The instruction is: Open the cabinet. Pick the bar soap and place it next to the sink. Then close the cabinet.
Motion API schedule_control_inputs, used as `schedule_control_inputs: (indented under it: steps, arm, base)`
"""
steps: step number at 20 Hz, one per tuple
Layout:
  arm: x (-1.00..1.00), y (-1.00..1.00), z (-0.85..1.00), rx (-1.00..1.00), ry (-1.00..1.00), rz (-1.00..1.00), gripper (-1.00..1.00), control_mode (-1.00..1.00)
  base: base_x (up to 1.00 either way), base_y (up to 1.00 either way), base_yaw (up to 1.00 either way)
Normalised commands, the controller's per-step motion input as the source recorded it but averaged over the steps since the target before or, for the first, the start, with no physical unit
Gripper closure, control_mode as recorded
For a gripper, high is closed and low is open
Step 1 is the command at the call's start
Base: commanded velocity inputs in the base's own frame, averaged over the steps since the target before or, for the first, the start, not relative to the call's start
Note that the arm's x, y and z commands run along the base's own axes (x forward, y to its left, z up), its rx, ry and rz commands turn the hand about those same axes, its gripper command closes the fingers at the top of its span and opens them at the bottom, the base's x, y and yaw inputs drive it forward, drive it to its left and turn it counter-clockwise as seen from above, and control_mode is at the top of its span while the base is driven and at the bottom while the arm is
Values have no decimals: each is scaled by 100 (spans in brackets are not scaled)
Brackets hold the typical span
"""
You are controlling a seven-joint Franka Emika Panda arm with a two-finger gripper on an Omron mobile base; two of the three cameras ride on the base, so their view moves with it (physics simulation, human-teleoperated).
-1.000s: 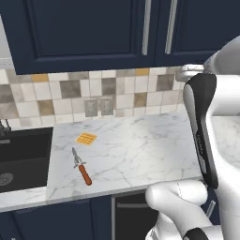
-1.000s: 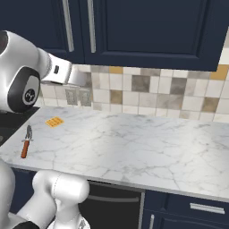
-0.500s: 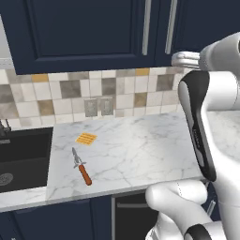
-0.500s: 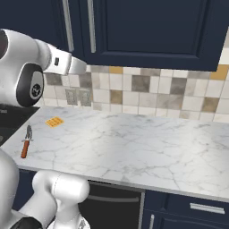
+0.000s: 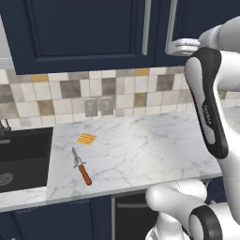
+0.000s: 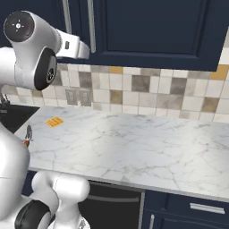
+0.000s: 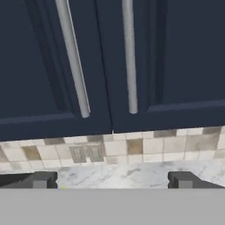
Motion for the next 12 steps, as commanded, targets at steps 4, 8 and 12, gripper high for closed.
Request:
schedule_control_inputs:
  steps: [4, 8, 12]
  arm:
    - [27, 0, 4, 0, 7, 23, -100, -100]
    - [47, 0, -11, 0, 0, 2, -100, -100]
    - [59, -1, -24, 0, 1, -2, -100, -100]
  base:
    - [0, 0, 0]
    - [0, 0, 0]
    - [0, 0, 0]
